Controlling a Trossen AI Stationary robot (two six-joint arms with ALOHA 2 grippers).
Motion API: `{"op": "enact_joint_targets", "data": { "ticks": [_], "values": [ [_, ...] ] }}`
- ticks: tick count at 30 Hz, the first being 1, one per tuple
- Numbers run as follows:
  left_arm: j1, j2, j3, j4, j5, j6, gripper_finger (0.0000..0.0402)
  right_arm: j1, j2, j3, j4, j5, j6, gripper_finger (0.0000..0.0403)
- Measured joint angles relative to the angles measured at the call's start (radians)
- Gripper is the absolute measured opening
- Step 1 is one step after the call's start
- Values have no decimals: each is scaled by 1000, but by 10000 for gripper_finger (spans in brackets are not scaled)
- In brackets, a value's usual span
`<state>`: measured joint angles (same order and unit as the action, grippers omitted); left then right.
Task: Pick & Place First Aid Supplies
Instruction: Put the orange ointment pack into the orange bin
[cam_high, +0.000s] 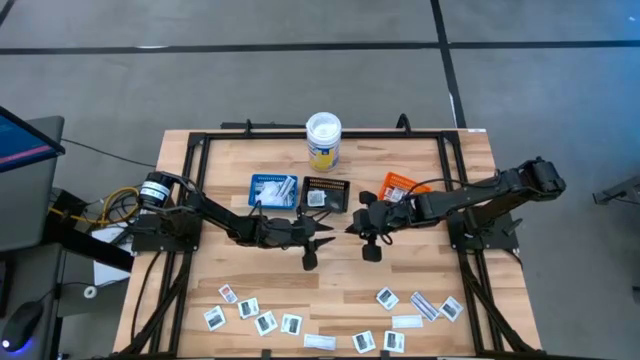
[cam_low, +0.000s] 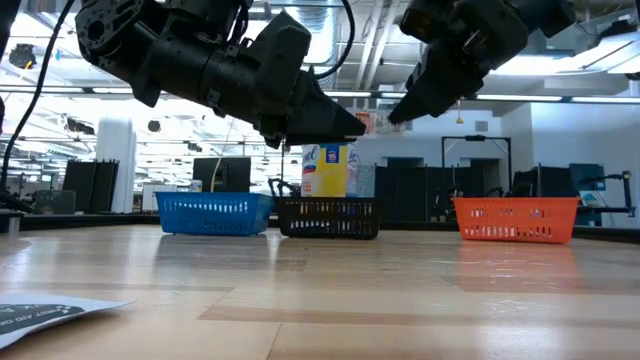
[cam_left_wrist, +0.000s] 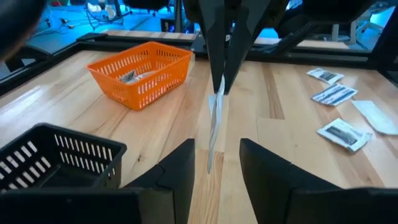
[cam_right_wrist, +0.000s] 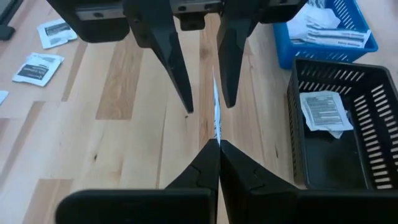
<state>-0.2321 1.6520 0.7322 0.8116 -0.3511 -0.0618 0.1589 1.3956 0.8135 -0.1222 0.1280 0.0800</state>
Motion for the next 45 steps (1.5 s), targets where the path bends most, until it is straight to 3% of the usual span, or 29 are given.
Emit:
{"op": "enact_joint_targets", "data": {
  "ticks": [12,30,39,45],
  "values": [
    [0,0,0,77,0,1,9,0,0,0,37,0,0,0],
    [0,0,0,134,23,-32,6,5,10,0,69,8,-11,91],
    [-2,0,0,155,23,-33,6,12,60,1,176,4,-87,86],
    [-2,0,0,155,24,-31,5,12,66,0,129,4,-88,40]
  ]
}}
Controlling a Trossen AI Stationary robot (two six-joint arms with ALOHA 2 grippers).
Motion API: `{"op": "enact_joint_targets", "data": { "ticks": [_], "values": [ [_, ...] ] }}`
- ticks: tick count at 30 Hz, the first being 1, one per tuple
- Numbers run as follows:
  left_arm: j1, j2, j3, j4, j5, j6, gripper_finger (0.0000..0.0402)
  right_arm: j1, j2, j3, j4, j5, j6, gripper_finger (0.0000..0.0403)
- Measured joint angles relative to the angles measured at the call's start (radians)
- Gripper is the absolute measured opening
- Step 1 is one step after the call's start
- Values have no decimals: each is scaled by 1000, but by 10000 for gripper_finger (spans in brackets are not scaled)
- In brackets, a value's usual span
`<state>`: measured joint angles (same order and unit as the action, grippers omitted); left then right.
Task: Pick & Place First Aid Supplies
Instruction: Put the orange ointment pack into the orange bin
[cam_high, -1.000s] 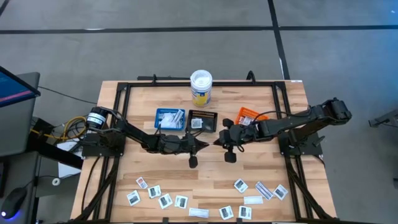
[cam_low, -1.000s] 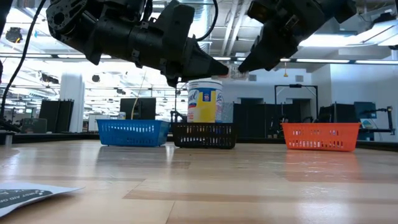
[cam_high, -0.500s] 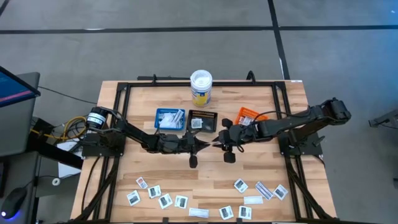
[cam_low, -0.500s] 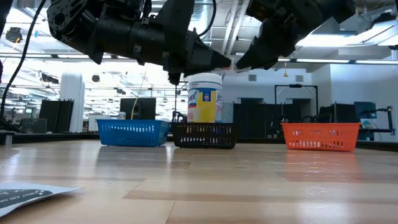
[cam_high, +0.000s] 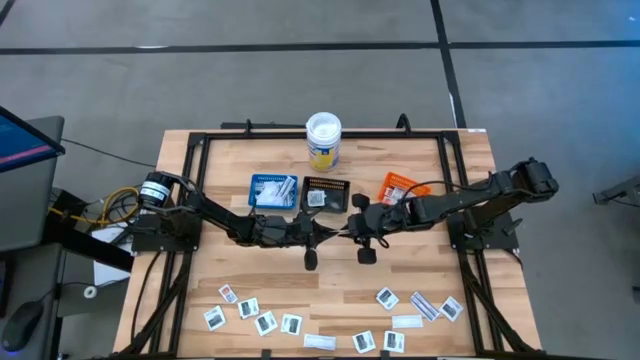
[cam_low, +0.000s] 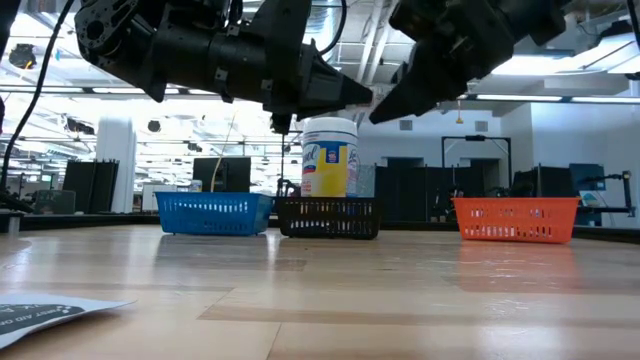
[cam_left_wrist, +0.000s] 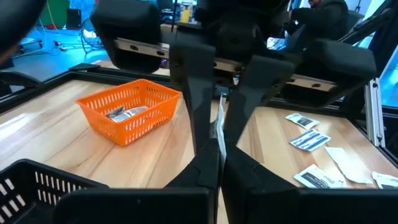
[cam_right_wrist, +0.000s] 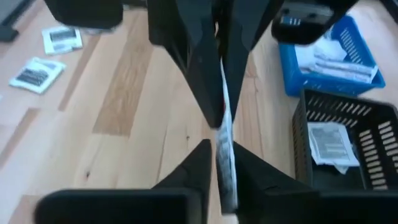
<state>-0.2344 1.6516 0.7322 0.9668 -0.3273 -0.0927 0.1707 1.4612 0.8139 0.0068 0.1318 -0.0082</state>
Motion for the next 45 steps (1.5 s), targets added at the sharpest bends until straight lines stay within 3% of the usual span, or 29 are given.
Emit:
{"op": "enact_joint_targets", "data": {
  "ticks": [4,20,27,36,45],
  "values": [
    [0,0,0,5,-1,1,7,0,-7,0,-17,0,-2,5],
    [0,0,0,-1,-1,2,7,0,-8,0,-177,0,10,1],
    [0,0,0,-2,-1,2,6,0,-8,0,-179,3,68,21],
    [0,0,0,-8,-1,2,6,-2,-8,0,-161,162,73,66],
    [0,0,0,-8,-1,2,6,32,-9,0,-132,149,54,72]
  ]
}}
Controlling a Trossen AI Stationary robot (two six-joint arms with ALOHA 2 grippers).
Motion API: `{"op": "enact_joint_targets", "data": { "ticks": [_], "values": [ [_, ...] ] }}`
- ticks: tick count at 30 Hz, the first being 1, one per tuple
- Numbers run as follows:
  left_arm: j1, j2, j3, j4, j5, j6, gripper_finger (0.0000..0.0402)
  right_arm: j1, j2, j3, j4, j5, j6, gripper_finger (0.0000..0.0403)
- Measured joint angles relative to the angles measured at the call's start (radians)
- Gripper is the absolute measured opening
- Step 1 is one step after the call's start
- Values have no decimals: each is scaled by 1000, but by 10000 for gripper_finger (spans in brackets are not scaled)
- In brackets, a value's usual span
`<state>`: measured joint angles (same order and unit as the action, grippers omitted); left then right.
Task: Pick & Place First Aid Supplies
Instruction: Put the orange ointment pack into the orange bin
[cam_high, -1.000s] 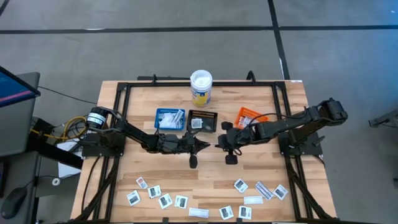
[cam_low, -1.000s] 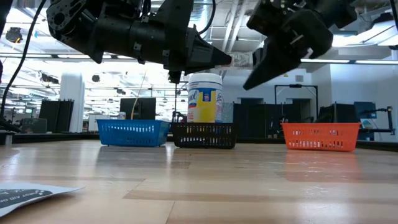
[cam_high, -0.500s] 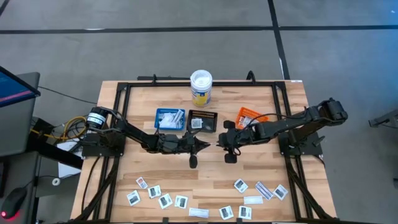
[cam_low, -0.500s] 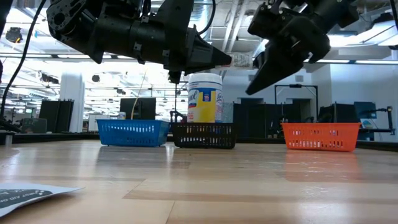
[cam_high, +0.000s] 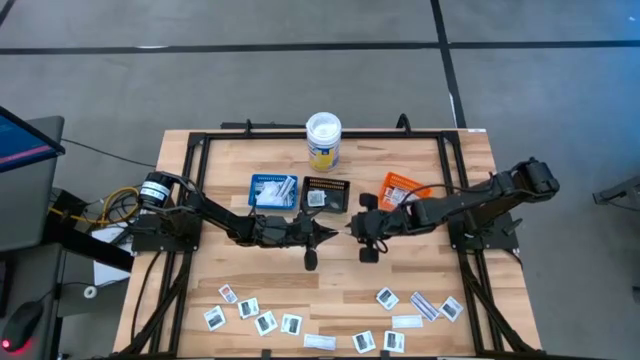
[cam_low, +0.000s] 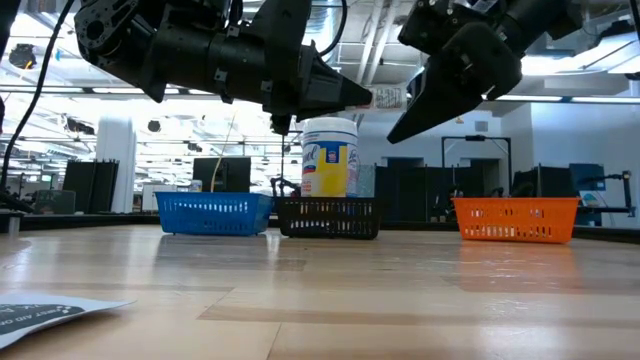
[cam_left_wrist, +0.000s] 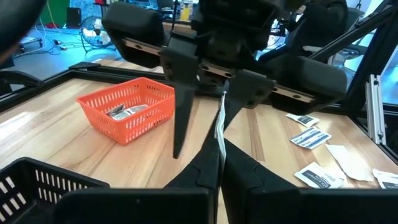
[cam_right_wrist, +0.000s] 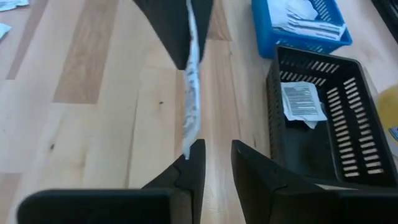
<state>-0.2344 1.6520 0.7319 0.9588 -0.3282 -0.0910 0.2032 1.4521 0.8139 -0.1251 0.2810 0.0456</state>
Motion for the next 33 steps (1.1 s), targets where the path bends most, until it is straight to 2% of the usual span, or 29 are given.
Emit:
{"op": "enact_joint_targets", "data": {
  "ticks": [24,29,33],
  "values": [
    [0,0,0,-2,0,-3,8,32,0,39,40,-19,-1,70],
    [0,0,0,-2,0,-3,6,31,0,39,51,-20,-2,49],
    [0,0,-1,-2,1,-3,9,31,0,39,51,-20,-2,13]
  ]
}}
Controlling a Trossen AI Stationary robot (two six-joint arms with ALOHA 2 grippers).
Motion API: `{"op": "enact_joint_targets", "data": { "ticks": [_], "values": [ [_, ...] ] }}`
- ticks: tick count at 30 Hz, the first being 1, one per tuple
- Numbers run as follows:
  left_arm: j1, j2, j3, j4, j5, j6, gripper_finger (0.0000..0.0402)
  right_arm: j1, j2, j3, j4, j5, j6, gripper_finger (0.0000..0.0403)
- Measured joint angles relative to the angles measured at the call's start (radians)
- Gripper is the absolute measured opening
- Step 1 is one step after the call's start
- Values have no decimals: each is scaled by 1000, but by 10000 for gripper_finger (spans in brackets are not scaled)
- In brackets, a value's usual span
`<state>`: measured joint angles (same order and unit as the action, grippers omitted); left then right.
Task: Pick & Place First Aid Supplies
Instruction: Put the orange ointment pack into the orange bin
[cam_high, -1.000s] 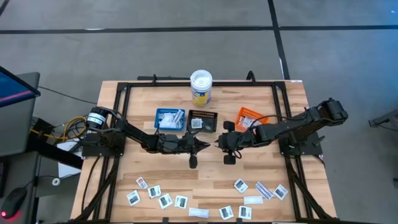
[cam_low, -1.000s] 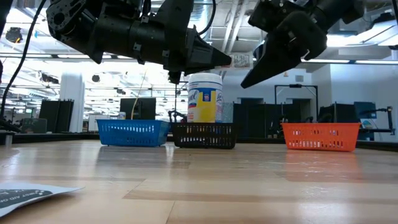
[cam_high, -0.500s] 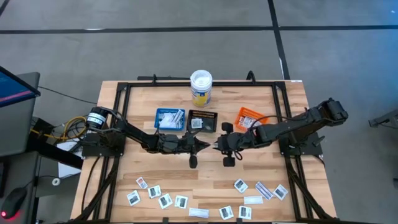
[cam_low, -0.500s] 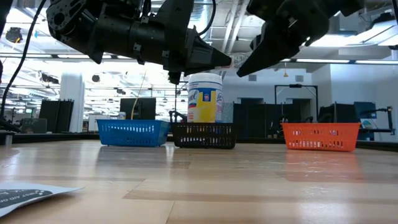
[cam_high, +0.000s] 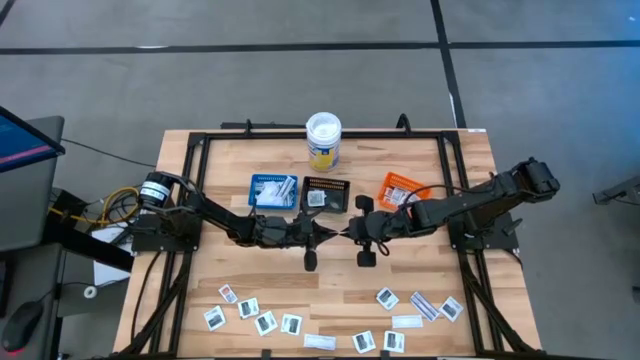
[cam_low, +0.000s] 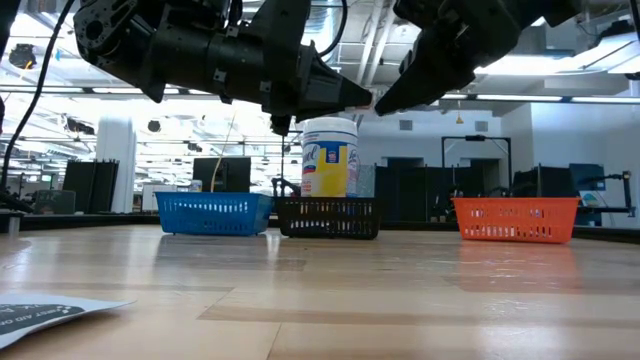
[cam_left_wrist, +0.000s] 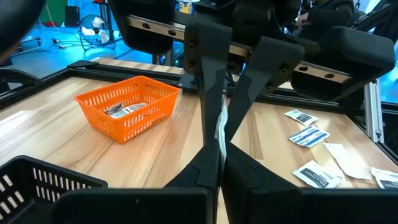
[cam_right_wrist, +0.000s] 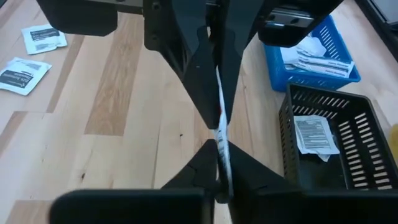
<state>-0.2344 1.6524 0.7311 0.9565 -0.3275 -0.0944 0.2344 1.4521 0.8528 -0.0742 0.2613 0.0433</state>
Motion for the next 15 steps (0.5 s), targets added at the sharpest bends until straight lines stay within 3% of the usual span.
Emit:
{"op": "enact_joint_targets", "data": {
  "ticks": [15],
  "values": [
    [1,1,0,-6,-3,0,28,-18,0,2,-105,2,2,4]
  ]
}}
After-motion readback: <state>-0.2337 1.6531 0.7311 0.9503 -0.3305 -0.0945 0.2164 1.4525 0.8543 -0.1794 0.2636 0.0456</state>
